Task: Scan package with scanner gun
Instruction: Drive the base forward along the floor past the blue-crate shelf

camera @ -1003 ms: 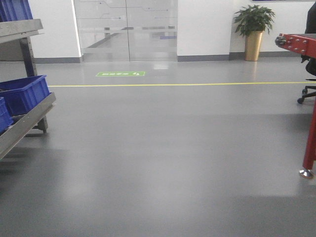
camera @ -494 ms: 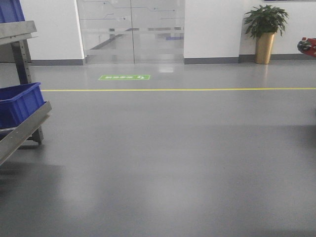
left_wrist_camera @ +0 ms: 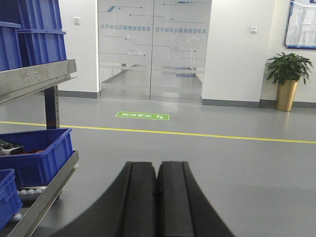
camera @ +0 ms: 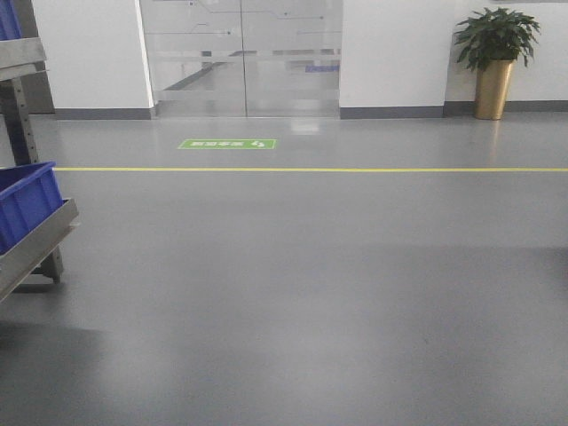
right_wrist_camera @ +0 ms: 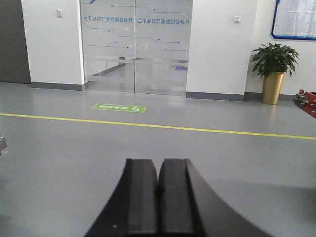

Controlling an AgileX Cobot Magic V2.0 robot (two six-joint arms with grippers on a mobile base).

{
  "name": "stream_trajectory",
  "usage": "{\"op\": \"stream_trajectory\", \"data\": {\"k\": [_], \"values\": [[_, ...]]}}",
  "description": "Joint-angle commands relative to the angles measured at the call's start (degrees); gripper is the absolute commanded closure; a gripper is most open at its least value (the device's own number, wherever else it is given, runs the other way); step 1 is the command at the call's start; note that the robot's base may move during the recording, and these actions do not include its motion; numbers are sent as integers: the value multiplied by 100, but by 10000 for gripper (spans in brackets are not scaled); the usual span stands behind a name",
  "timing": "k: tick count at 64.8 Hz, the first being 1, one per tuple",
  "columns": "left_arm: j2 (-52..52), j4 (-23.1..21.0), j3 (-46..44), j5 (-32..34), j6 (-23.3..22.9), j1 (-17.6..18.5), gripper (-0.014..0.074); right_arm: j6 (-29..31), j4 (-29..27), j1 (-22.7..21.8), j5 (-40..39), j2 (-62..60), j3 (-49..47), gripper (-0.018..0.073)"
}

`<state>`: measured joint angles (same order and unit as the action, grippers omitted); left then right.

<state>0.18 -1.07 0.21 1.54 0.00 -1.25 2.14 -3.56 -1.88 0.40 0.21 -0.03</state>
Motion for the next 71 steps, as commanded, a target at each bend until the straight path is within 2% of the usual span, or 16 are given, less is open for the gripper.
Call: {"op": "stream_trajectory", "data": {"k": [1,71], "values": [[-18,10,-21,89,0,-20,708,19,-3,-24,-127,-21,3,713],[-18,10,-21,89,0,-20,708,19,-3,-24,-127,-21,3,713]]}}
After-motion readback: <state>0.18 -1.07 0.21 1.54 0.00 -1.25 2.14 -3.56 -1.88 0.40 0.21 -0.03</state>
